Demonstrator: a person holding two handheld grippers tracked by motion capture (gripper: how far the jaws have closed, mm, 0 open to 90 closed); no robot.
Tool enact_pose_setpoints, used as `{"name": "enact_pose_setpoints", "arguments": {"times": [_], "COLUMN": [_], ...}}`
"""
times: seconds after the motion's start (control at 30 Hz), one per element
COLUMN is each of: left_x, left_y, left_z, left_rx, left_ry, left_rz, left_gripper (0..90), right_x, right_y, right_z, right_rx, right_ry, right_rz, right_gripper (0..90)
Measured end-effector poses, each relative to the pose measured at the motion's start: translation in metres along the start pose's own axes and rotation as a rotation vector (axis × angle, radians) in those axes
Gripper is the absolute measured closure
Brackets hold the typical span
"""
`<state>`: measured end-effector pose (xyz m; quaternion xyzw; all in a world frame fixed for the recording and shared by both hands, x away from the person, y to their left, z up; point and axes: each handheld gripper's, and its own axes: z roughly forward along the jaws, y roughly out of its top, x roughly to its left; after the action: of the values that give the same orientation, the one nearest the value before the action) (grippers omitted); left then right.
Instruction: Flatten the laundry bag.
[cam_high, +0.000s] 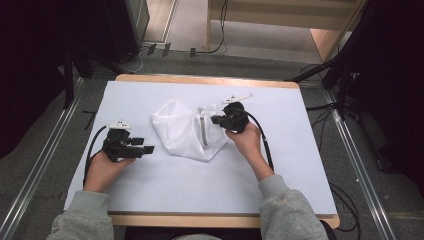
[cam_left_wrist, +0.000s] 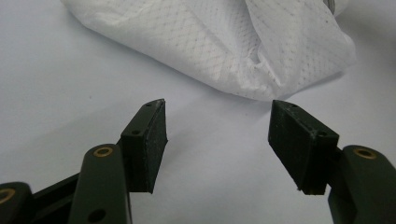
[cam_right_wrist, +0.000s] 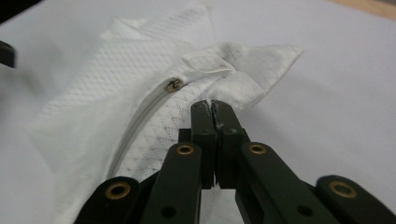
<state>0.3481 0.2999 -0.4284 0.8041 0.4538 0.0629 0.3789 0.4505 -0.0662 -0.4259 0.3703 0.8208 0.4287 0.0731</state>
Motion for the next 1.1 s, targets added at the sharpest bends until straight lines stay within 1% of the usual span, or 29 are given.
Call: {"name": "enact_pose_setpoints", "arguments": {"times": [0.03, 0.07, 0.1, 0.13, 0.17, 0.2, 0.23, 0.27, 0.3, 0.4, 0.43, 0.47, 0.5, 0.53, 0.57, 0.6, 0.63, 0.7, 0.73, 0.77, 0.8, 0.87, 0.9, 0.97, 1.0, 1.03, 1.1], "left_x": [0.0, 0.0, 0.0, -0.001, -0.001, -0.001, -0.001, 0.0, 0.0, 0.003, 0.003, 0.004, 0.005, 0.005, 0.005, 0.006, 0.006, 0.007, 0.008, 0.008, 0.01, 0.011, 0.013, 0.014, 0.017, 0.017, 0.02], "left_y": [0.0, 0.0, 0.0, 0.0, 0.0, 0.0, 0.0, -0.002, -0.002, -0.004, -0.004, -0.005, -0.007, -0.007, -0.008, -0.009, -0.009, -0.01, -0.011, -0.011, -0.011, -0.012, -0.012, -0.012, -0.012, -0.012, -0.012], "left_z": [0.0, -0.001, -0.002, -0.003, -0.004, -0.005, -0.006, -0.009, -0.009, -0.014, -0.016, -0.017, -0.019, -0.019, -0.021, -0.021, -0.022, -0.024, -0.024, -0.025, -0.026, -0.028, -0.029, -0.03, -0.033, -0.033, -0.036], "left_rx": [-0.002, 0.001, 0.004, 0.003, 0.002, -0.001, 0.002, -0.008, -0.008, -0.024, -0.027, -0.032, -0.032, -0.032, -0.032, -0.035, -0.032, -0.033, -0.033, -0.035, -0.035, -0.039, -0.035, -0.036, -0.045, -0.045, -0.052], "left_ry": [-0.001, -0.001, -0.002, 0.002, 0.003, 0.001, 0.005, 0.01, 0.01, 0.013, 0.017, 0.02, 0.026, 0.026, 0.029, 0.028, 0.034, 0.04, 0.045, 0.047, 0.048, 0.052, 0.05, 0.056, 0.058, 0.058, 0.057], "left_rz": [-0.002, -0.001, 0.001, 0.001, 0.001, 0.001, 0.002, -0.004, -0.004, -0.021, -0.025, -0.031, -0.034, -0.034, -0.034, -0.037, -0.042, -0.039, -0.042, -0.044, -0.046, -0.052, -0.054, -0.055, -0.068, -0.068, -0.073], "left_gripper": [38.0, 38.1, 38.1, 38.3, 38.3, 38.3, 38.3, 38.3, 38.3, 38.3, 38.3, 38.3, 38.3, 38.3, 38.3, 38.3, 38.3, 38.3, 38.3, 38.3, 38.3, 38.3, 38.3, 38.5, 38.4, 38.4, 38.4], "right_x": [0.005, 0.015, 0.015, 0.024, 0.029, 0.029, 0.037, 0.041, 0.041, 0.055, 0.065, 0.069, 0.073, 0.073, 0.08, 0.083, 0.083, 0.09, 0.098, 0.101, 0.101, 0.107, 0.113, 0.12, 0.123, 0.123, 0.13], "right_y": [0.002, 0.006, 0.006, 0.009, 0.01, 0.01, 0.012, 0.012, 0.012, 0.014, 0.014, 0.014, 0.013, 0.013, 0.013, 0.012, 0.012, 0.011, 0.01, 0.01, 0.01, 0.009, 0.008, 0.007, 0.006, 0.006, 0.004], "right_z": [-0.002, -0.004, -0.004, -0.004, -0.004, -0.004, -0.003, -0.002, -0.002, 0.002, 0.006, 0.009, 0.011, 0.011, 0.015, 0.016, 0.016, 0.02, 0.023, 0.025, 0.025, 0.027, 0.03, 0.032, 0.033, 0.033, 0.033], "right_rx": [-0.014, -0.03, -0.03, -0.036, -0.038, -0.038, -0.044, -0.048, -0.048, -0.036, -0.028, -0.026, -0.019, -0.019, -0.014, -0.011, -0.011, -0.002, 0.012, 0.015, 0.015, 0.023, 0.038, 0.05, 0.051, 0.051, 0.057], "right_ry": [0.014, 0.041, 0.041, 0.059, 0.068, 0.068, 0.096, 0.113, 0.113, 0.145, 0.158, 0.167, 0.174, 0.174, 0.191, 0.199, 0.199, 0.22, 0.225, 0.229, 0.229, 0.246, 0.257, 0.271, 0.278, 0.278, 0.297], "right_rz": [-0.013, -0.023, -0.023, -0.042, -0.05, -0.05, -0.06, -0.066, -0.066, -0.082, -0.111, -0.125, -0.125, -0.125, -0.134, -0.139, -0.139, -0.145, -0.164, -0.174, -0.174, -0.179, -0.189, -0.198, -0.204, -0.204, -0.213], "right_gripper": [90.0, 90.0, 90.0, 90.0, 90.0, 90.0, 90.0, 90.0, 90.0, 90.0, 90.0, 90.0, 90.0, 90.0, 90.0, 90.0, 90.0, 90.0, 90.0, 90.0, 90.0, 90.0, 90.0, 90.0, 90.0, 90.0, 90.0]}}
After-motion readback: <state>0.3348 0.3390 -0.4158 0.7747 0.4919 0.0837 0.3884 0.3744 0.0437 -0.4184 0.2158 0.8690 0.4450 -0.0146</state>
